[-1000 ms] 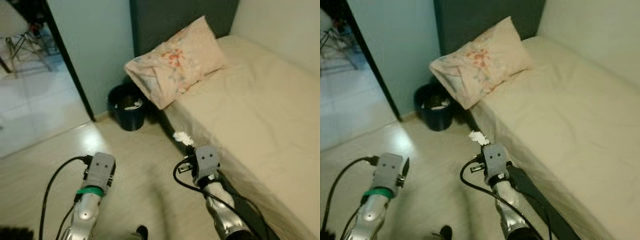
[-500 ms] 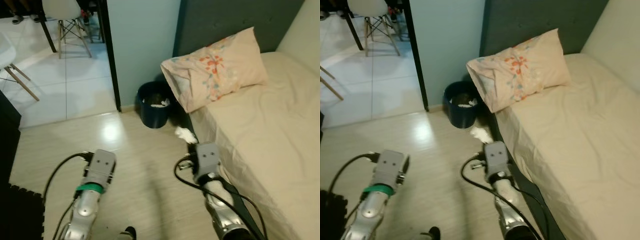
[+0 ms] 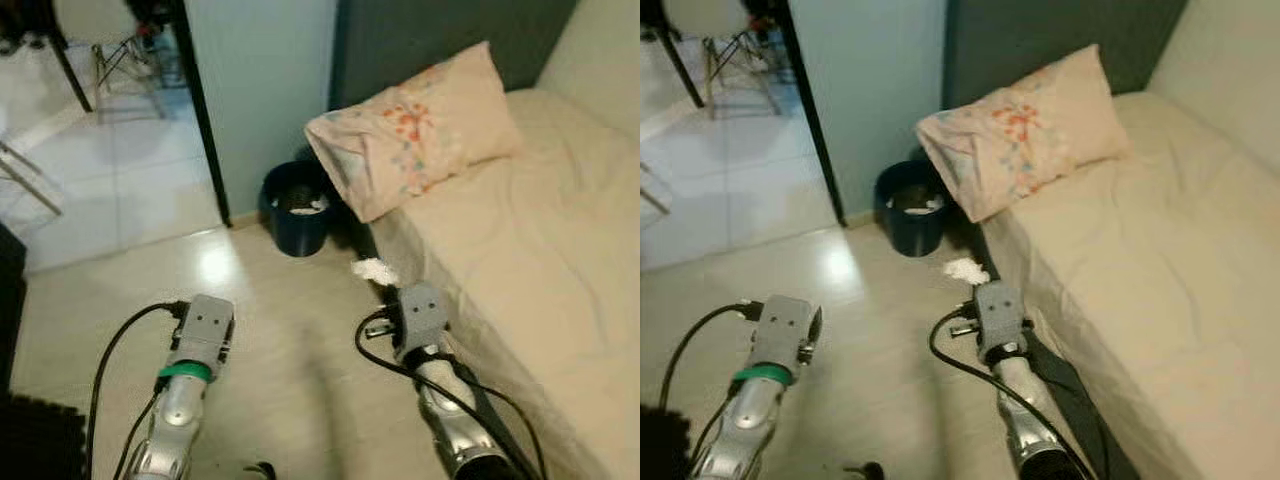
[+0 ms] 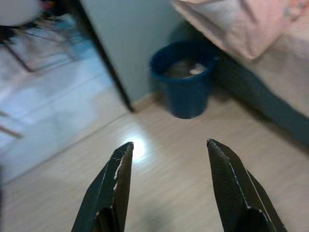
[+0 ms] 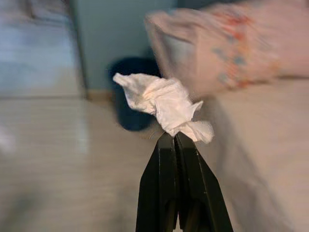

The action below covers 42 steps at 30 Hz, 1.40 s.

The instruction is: Clean up the room

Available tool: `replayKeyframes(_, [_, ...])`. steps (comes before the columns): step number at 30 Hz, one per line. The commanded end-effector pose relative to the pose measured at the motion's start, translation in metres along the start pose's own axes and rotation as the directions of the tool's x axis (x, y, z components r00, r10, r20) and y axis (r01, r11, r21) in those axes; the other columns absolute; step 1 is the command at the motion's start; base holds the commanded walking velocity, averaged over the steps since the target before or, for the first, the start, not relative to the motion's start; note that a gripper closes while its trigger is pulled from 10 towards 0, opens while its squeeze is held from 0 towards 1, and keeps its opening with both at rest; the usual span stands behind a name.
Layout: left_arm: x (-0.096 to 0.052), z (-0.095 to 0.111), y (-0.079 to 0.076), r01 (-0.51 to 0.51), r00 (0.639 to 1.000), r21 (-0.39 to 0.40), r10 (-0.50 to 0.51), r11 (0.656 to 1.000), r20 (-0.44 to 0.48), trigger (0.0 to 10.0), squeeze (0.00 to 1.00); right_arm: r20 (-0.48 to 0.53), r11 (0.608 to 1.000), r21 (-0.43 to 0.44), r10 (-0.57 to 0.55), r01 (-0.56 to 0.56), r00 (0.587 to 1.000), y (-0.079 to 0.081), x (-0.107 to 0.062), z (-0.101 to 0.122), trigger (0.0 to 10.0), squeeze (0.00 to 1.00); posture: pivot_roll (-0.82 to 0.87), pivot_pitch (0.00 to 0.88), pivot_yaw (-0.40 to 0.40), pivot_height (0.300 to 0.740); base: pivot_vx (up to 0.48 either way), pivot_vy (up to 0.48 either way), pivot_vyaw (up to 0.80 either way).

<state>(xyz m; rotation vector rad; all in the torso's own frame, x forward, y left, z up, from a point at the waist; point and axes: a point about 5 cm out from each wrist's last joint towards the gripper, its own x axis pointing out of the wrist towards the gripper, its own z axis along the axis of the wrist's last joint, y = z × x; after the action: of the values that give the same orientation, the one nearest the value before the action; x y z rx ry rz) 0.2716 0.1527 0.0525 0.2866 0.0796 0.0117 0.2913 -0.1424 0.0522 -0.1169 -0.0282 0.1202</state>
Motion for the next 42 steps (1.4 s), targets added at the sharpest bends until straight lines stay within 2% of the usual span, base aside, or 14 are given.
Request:
replayKeyframes(1, [-0.003,-0.007,0.008,-0.010,1.000,0.018,0.010,1.000,-0.027,10.0,0.00,0.007,1.000,0.024,0.021,-0.021,1.000,0.013,0.002,0.002,10.0,0.00,-0.03,0.070,0.021,0.740,0.480,0.000,0.00])
replayKeyframes(5, [-0.002,-0.005,0.007,0.000,1.000,0.024,0.001,1.000,-0.020,10.0,0.00,0.011,0.999,0.029,0.025,-0.025,1.000,0.018,0.003,0.004,10.0,0.00,-0.02,0.071,0.026,0.740,0.480,0.000,0.00])
replayKeyframes(17, [-0.001,-0.004,0.010,-0.010,1.000,0.030,0.011,0.999,-0.017,10.0,0.00,0.007,0.999,0.038,0.030,-0.031,1.000,0.016,0.003,0.003,10.0,0.00,-0.02,0.080,0.027,0.740,0.480,0.000,0.00])
replayKeyframes(22, [-0.003,-0.006,0.009,-0.016,1.000,0.031,0.017,0.999,-0.022,10.0,0.00,0.009,0.997,0.030,0.068,-0.068,0.998,0.019,0.003,0.003,10.0,0.00,-0.02,0.079,0.022,0.740,0.480,0.000,0.00])
replayKeyframes(26, [-0.003,-0.006,0.009,-0.016,1.000,0.029,0.016,0.999,-0.022,10.0,0.00,0.007,0.998,0.031,0.056,-0.057,0.998,0.019,0.003,0.003,10.0,0.00,-0.02,0.086,0.018,0.740,0.480,0.000,0.73])
replayKeyframes(29, [-0.003,-0.006,0.009,-0.013,1.000,0.031,0.014,0.999,-0.023,10.0,0.00,-0.002,0.998,0.049,0.038,-0.037,0.999,0.017,0.004,0.003,10.0,0.00,-0.02,0.089,0.014,0.740,0.480,0.000,0.00])
replayKeyframes(34, [-0.005,-0.008,0.009,0.005,1.000,0.043,-0.004,0.999,-0.025,10.0,0.00,-0.034,0.997,0.064,-0.034,0.037,0.999,0.004,0.005,0.000,10.0,0.00,-0.03,0.083,0.024,0.740,0.480,0.000,0.00])
replayKeyframes(42, [-0.003,-0.006,0.005,0.014,1.000,0.038,-0.013,0.999,-0.023,10.0,0.00,-0.041,0.998,0.055,-0.024,0.026,0.999,0.005,0.003,-0.003,10.0,0.00,-0.04,0.083,0.021,0.740,0.480,0.000,-0.50])
